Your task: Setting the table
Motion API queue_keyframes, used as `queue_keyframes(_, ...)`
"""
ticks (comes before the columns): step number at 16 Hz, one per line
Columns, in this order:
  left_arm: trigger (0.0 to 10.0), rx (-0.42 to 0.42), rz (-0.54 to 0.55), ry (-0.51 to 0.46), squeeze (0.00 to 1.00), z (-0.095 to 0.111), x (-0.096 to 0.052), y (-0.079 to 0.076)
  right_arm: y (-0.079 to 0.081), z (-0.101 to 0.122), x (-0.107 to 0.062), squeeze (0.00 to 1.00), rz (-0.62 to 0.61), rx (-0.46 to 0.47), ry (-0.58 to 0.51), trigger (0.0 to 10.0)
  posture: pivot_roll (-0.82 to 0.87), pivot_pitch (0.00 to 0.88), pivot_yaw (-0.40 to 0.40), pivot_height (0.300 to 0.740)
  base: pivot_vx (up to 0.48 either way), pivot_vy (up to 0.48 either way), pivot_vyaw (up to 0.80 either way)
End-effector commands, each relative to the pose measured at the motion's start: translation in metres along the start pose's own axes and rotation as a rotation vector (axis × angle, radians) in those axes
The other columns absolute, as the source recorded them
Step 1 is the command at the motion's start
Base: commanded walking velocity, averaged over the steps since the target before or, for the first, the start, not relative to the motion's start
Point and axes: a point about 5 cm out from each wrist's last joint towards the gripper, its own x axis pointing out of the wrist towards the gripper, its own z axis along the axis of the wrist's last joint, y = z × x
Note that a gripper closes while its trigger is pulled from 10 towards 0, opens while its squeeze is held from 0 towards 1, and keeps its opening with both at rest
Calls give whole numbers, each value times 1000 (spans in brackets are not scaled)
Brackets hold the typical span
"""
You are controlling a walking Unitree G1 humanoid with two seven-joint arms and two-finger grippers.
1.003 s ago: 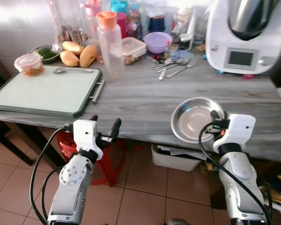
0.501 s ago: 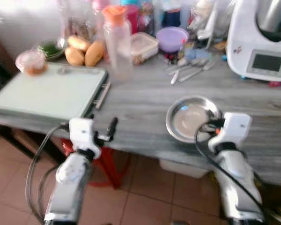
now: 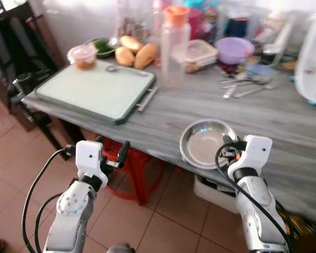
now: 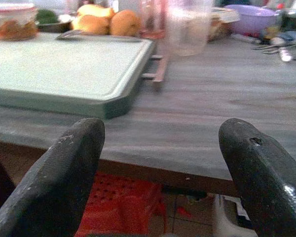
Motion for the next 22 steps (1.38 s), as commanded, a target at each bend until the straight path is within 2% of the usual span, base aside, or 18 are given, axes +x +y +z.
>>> queue_keyframes(1, 10000, 29, -17, -9, 0, 7, 1, 0, -3, -4, 0, 0, -21, 31, 35, 10000, -50, 0, 37, 740, 0, 0, 0)
queue_keyframes(3, 10000, 43, -7, -2, 0, 8, -3, 6, -8, -7, -4, 0, -76, 69, 55, 10000, -50, 0, 35, 740, 0, 0, 0)
queue_keyframes(5, 10000, 43, -8, 3, 0, 6, -3, 6, -9, -9, -4, 0, -97, 96, 69, 10000, -50, 0, 35, 740, 0, 0, 0)
queue_keyframes(12, 10000, 46, -32, 10, 0, 7, -1, 2, -11, 3, 17, 0, -138, 149, 51, 10000, -47, 0, 42, 740, 0, 0, 0)
queue_keyframes(15, 10000, 48, -37, 13, 0, 7, 0, 2, -2, 4, 28, 0, -130, 215, 74, 10000, -44, 0, 41, 740, 0, 0, 0)
queue_keyframes(18, 10000, 50, -37, 17, 0, 6, 0, 1, 7, 4, 32, 0, -106, 221, 87, 10000, -43, 0, 40, 740, 0, 0, 0)
queue_keyframes(21, 10000, 49, -34, 20, 0, 6, 0, 1, 9, 3, 33, 0, -107, 228, 99, 10000, -41, 0, 39, 740, 0, 0, 0)
queue_keyframes(22, 10000, 49, -32, 21, 0, 6, 0, 1, 6, 5, 34, 867, -133, 218, 79, 10000, -40, 0, 38, 740, 0, 0, 0)
